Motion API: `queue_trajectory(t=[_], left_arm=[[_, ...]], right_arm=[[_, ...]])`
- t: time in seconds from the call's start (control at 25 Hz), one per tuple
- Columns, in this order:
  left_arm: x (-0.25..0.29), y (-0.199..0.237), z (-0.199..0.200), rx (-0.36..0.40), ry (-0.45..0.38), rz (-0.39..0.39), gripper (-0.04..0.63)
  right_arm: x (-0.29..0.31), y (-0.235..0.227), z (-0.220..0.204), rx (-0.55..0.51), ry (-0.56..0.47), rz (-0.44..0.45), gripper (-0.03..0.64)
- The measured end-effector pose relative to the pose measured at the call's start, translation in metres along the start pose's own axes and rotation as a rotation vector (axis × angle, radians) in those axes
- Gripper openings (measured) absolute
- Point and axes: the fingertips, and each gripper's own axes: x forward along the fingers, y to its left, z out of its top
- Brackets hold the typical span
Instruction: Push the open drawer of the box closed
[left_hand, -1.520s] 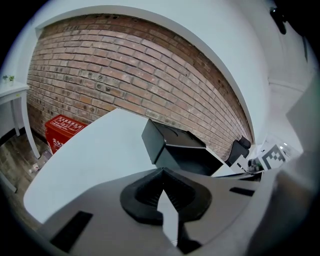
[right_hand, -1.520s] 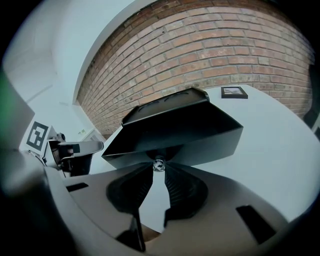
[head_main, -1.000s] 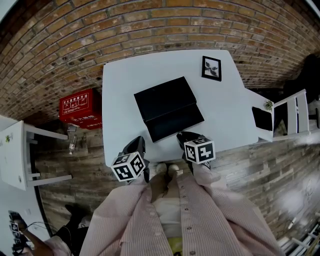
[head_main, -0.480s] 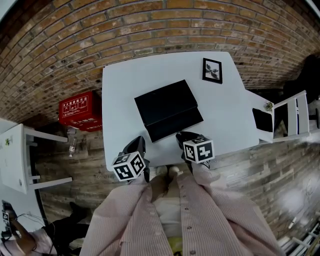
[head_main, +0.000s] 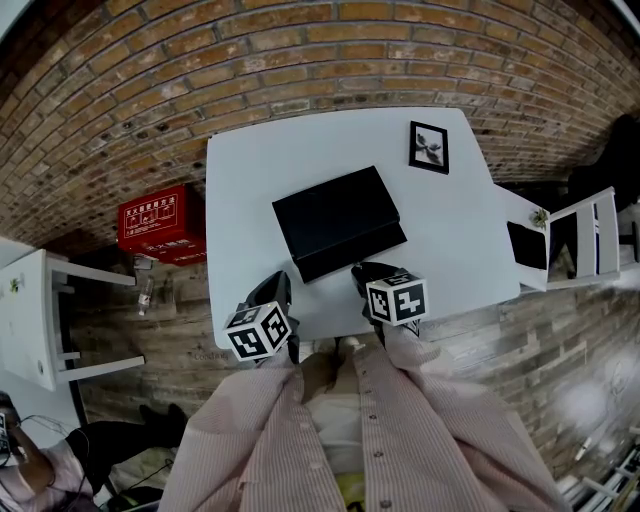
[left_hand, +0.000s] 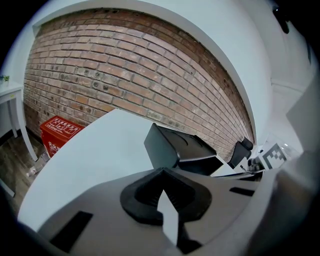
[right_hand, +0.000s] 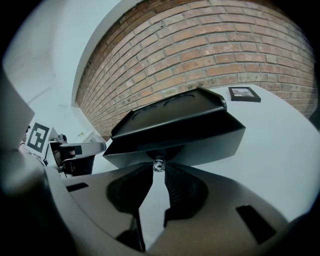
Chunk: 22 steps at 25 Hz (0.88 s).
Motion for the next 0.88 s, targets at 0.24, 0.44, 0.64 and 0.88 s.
queue_trajectory(t=[0.24, 0.44, 0.64, 0.88], left_arm=[[0.004, 0.003, 0.005, -0.004, -0.001, 0.001, -0.005], [0.007, 0.007, 0.008, -0.004, -0.002, 0.002, -0.005], [0.009, 0.009, 0.011, -0.002, -0.004, 0.002, -0.005], [0.011, 0.011, 0.016, 0.004, -0.008, 0.005, -0.005]], right_arm=[[0.005, -0.001, 0.007, -0.001, -0.002, 0.001, 0.077], [0.009, -0.001, 0.011, 0.000, -0.005, -0.002, 0.077], [0.012, -0.002, 0.015, 0.001, -0.011, -0.006, 0.077], [0.017, -0.002, 0.020, -0.002, -0.013, -0.010, 0.077]])
